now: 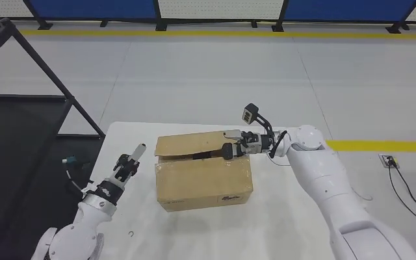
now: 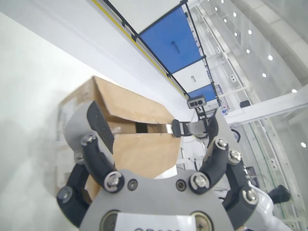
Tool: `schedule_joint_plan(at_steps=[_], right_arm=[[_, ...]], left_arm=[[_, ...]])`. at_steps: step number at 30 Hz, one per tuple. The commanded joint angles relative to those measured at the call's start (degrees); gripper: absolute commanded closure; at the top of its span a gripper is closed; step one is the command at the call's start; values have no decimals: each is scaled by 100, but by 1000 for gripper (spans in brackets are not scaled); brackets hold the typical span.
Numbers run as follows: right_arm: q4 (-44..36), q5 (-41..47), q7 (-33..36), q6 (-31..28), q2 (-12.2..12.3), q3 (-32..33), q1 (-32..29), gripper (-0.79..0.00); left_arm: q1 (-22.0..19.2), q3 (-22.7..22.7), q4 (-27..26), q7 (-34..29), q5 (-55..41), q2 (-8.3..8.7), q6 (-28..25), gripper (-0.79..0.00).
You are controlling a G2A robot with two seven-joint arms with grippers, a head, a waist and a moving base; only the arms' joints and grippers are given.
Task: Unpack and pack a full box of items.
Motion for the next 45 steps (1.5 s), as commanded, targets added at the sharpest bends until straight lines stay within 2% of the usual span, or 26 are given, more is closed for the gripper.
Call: schedule_joint_plan(at_steps=[1,7,9,11,18,19,20,22,24,30,35,45], right_arm=[[-22,-27,5,5,0,-30,-7,-785],[-224,-147,-19,-19,32,-128,-65,-785],[-275,-164,-29,-29,48,-150,-89,-785],[-307,-156,-47,-47,61,-164,-111,-785],[-338,-149,-109,-108,81,-228,-143,-785],[-344,-141,-117,-116,81,-238,-147,-785],[-347,-134,-121,-121,81,-248,-149,-785],[-357,-124,-124,-123,80,-270,-148,-785],[-372,-128,-146,-145,80,-292,-144,-785],[-460,-87,-175,-174,88,-339,-149,-785],[-505,-69,-179,-179,102,-370,-152,-785],[-561,-42,-202,-202,129,-412,-161,-785]], left_arm=[[397,-289,24,-51,464,39,-247,-785],[1243,-839,145,-409,2615,184,-1289,-785],[1430,-941,108,-700,2950,218,-1574,-785],[1560,-985,5,-885,2723,217,-1610,-785],[1560,-985,5,-885,2723,217,-1610,-785],[1541,-1014,26,-745,3098,224,-1566,-785],[1534,-984,44,-460,3884,236,-1494,-785],[1546,-675,202,120,5058,232,-1392,-785],[1470,-412,447,594,5831,226,-1343,-785],[1096,51,1184,1487,7177,237,-1691,-785],[709,373,1742,1697,7479,221,-2004,-785],[-23,1093,2574,1798,7775,89,-1679,-785]])
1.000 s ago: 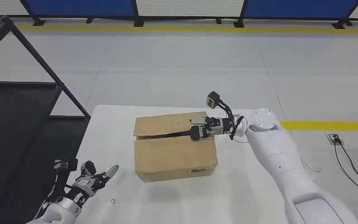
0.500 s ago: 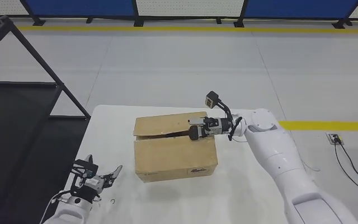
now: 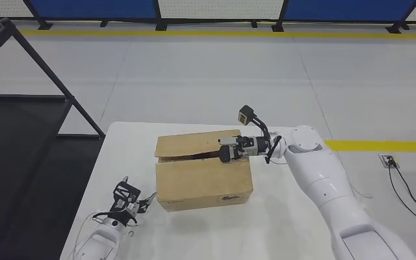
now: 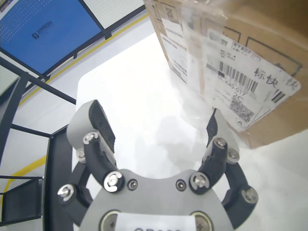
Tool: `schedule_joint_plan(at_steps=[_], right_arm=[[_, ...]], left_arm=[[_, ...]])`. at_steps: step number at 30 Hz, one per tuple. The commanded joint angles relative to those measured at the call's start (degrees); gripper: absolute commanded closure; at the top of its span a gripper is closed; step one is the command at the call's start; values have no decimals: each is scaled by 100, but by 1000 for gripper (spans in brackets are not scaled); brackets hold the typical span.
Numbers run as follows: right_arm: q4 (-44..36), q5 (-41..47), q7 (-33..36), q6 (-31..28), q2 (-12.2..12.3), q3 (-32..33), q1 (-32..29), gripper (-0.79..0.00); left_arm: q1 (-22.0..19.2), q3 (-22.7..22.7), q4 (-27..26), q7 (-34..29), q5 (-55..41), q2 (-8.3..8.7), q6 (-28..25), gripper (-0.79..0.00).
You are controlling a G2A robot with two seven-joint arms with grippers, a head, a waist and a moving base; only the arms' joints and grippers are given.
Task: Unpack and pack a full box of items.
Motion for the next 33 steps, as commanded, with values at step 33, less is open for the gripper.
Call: schedule_joint_plan(at_steps=[33], right_arm=[[105,71,21,21,-15,-179,132,-785]], left_arm=[[-511,440,649,693,365,-258,1005,-785]])
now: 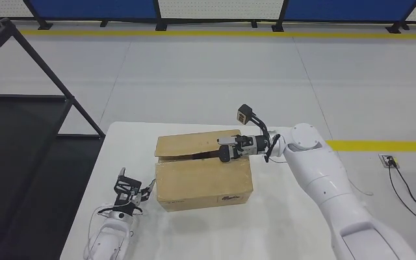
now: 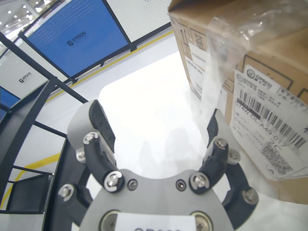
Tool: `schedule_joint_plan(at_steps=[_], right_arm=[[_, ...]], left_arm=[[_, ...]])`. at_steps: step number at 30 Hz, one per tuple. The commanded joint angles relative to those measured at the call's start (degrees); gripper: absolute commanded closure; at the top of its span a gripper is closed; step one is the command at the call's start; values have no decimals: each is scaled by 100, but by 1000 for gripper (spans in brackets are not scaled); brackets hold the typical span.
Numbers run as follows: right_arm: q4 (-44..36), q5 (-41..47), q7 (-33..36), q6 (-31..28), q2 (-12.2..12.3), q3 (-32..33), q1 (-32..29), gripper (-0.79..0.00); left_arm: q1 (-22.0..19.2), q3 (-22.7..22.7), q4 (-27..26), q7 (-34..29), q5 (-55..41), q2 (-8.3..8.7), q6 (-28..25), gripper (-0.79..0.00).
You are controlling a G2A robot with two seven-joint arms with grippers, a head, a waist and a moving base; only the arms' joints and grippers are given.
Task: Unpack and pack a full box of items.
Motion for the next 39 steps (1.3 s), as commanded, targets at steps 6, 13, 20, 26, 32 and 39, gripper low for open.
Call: schedule_joint_plan(at_steps=[6,13,20,26,32,39], right_arm=[[38,29,-13,-13,-7,-26,23,-785],[58,49,-19,-19,-10,-51,39,-785],[65,54,-28,-28,-9,-71,43,-785],[58,65,-26,-26,-2,-79,42,-785],[49,87,-20,-20,0,-87,42,-785],[15,90,-21,-21,3,-109,43,-785]], left_arm=[[38,-16,9,-97,386,31,-527,-785],[-222,174,239,-119,397,-41,-417,-785],[-458,381,489,21,270,-151,-7,-785],[-498,460,571,196,480,-190,165,-259],[-462,433,581,254,503,-214,204,0],[-307,273,493,331,452,-219,271,0]])
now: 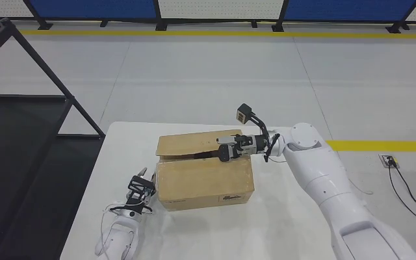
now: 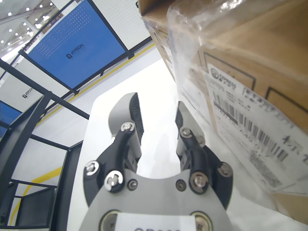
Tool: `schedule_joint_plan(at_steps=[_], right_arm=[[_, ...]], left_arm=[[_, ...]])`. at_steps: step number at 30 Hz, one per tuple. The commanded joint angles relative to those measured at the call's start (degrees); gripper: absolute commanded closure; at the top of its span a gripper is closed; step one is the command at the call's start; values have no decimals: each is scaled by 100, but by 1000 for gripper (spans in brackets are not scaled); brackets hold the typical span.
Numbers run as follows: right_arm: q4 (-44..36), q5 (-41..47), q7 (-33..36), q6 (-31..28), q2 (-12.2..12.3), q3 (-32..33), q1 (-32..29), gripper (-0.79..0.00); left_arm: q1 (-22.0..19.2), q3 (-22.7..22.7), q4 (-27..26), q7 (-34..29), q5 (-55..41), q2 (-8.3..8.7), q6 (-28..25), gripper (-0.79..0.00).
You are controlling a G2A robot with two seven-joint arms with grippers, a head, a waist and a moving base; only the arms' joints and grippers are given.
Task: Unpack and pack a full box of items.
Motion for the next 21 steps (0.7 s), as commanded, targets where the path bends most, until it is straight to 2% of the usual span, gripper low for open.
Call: schedule_joint_plan(at_steps=[1,14,21], right_arm=[[-7,-1,3,3,0,-8,3,-785],[84,-108,-124,-4,-46,-119,90,-785],[181,-339,-536,51,-92,-233,106,-785]], left_arm=[[53,-55,-33,26,-20,-3,58,0],[454,-421,-265,179,-365,-36,419,0],[618,-576,-384,231,-502,-60,563,0]])
